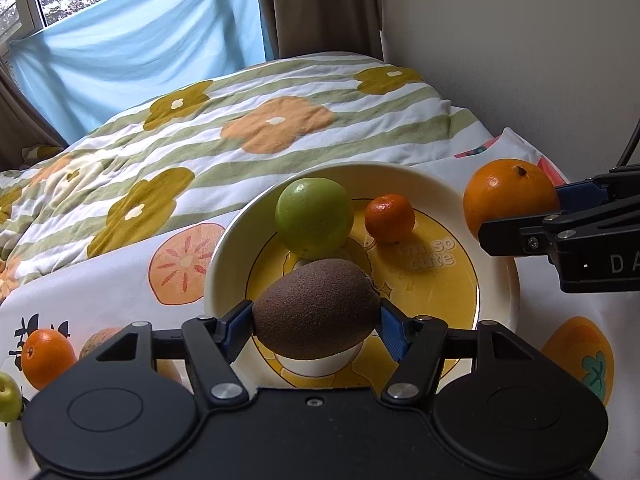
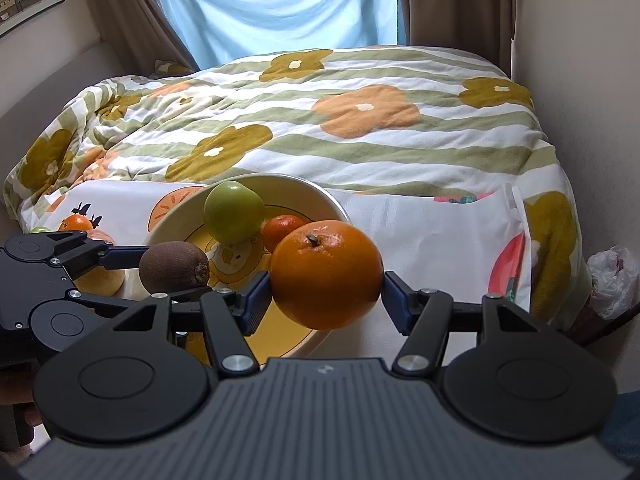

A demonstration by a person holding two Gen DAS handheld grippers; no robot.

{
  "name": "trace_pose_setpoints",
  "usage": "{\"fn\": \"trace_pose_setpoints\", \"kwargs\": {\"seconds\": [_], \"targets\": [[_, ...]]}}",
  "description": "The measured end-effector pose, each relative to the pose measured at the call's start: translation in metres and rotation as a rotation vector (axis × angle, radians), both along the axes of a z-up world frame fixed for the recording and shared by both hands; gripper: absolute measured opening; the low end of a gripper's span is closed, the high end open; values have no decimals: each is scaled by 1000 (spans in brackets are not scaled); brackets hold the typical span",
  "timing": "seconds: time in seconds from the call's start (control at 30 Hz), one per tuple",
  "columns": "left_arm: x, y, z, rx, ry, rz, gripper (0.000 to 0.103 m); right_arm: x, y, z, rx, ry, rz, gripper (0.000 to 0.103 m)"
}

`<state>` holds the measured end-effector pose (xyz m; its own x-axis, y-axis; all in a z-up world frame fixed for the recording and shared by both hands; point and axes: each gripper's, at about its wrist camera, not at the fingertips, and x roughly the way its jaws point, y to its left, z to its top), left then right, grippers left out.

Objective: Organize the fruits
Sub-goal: 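Lower the kiwi and orange into the duck bowl and open both tools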

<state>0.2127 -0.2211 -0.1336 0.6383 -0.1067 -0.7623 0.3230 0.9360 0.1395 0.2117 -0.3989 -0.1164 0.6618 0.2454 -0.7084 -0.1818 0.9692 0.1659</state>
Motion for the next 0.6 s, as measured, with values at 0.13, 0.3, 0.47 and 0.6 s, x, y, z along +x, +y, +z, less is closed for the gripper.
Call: {"fn": "trace_pose_setpoints", "kwargs": {"seconds": [0.13,0.3,0.47,0.6], "targets": [[-2,-3,1,15,-8,-9,77,0,1,-1,4,-2,2,75],[-9,0,12,15,-47,-21,94,-1,5,0,1,-6,5,75],[-12,8,12,14,-38,-8,94,-1,8,2,2,-7,9,75],[-17,16,14,3,-31,13,94,0,13,3,6,-2,15,75]]}}
